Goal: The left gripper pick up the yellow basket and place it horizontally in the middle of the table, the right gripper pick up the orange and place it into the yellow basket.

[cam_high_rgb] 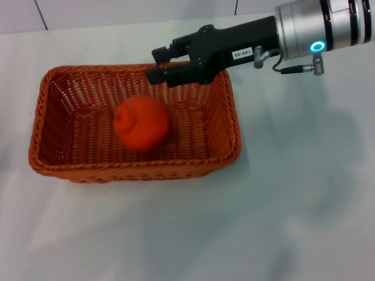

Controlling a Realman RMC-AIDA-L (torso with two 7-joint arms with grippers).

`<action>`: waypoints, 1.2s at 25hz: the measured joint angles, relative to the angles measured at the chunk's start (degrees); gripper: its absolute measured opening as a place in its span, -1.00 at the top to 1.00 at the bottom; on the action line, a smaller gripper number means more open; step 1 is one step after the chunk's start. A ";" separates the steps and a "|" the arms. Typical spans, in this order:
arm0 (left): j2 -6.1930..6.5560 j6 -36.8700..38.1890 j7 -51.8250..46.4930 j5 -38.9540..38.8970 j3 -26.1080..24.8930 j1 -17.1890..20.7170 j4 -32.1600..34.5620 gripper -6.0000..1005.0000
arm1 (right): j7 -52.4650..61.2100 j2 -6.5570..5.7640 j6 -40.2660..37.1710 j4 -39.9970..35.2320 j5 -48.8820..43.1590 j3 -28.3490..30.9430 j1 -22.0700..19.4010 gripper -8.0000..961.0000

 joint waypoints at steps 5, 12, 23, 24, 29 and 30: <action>-0.01 0.00 0.01 0.00 -0.25 -0.25 0.00 -0.31 | -3.69 -0.10 0.60 -0.14 5.66 0.86 -2.52 -0.10; -0.17 0.00 0.54 0.00 -1.73 -0.39 -0.29 -0.31 | -26.19 0.31 6.31 7.81 31.26 1.54 -11.21 -0.64; -0.17 2.41 10.59 -0.01 -5.58 -0.17 -5.23 -0.31 | -63.59 0.70 4.05 35.97 79.85 2.01 -16.00 -0.94; -0.17 2.64 12.62 0.00 -6.36 -0.16 -6.29 -0.31 | -64.26 0.71 4.69 36.65 81.26 2.05 -16.07 -0.94; -0.26 2.92 19.72 0.00 -8.79 -0.28 -9.79 -0.31 | -64.85 0.71 9.35 37.45 83.91 3.19 -16.16 -0.94; -0.26 2.93 20.65 0.00 -9.12 -0.32 -10.19 -0.31 | -64.87 0.71 10.10 37.45 83.92 3.37 -16.16 -0.94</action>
